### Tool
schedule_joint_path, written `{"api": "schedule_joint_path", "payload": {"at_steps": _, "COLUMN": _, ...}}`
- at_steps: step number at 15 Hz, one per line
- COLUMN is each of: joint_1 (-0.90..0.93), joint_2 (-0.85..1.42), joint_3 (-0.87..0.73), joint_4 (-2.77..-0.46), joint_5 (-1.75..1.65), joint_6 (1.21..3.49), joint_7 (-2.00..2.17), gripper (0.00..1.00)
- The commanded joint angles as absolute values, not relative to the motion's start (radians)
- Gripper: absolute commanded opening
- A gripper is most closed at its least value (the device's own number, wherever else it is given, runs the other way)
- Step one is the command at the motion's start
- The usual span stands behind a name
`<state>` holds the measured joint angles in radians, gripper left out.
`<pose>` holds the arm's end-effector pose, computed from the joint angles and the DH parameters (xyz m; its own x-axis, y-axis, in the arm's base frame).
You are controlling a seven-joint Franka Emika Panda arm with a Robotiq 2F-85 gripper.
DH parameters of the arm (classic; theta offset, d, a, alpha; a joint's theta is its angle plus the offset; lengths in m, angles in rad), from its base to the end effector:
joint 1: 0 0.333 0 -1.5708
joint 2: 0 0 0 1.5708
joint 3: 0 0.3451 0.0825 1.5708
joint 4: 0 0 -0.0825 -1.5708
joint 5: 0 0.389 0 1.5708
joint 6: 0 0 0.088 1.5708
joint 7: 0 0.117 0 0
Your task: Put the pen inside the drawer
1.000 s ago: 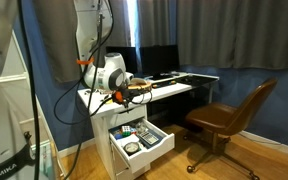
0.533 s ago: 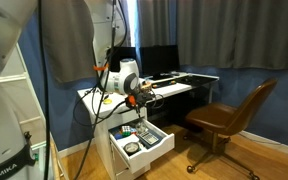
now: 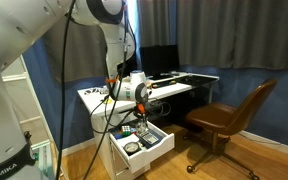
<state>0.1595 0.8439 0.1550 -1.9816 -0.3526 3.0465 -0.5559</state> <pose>0.5845 0.2167 0.0688 0.3848 0.8995 0.2070 0.9006 -0.4150 0.1290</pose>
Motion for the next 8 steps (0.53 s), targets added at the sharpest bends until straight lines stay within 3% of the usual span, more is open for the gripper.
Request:
{"api": "schedule_joint_path", "payload": {"at_steps": 1, "joint_1": 0.203, "joint_2": 0.969, "joint_3": 0.128, "joint_4": -1.809, "joint_5": -0.434, "joint_6": 2.95, "joint_7": -0.599, "gripper": 0.03}}
{"api": "schedule_joint_path", "payload": {"at_steps": 8, "joint_1": 0.207, "joint_2": 1.112, "joint_3": 0.127, "joint_4": -1.617, "joint_5": -0.468, "joint_6": 2.83, "joint_7": -0.738, "gripper": 0.03}}
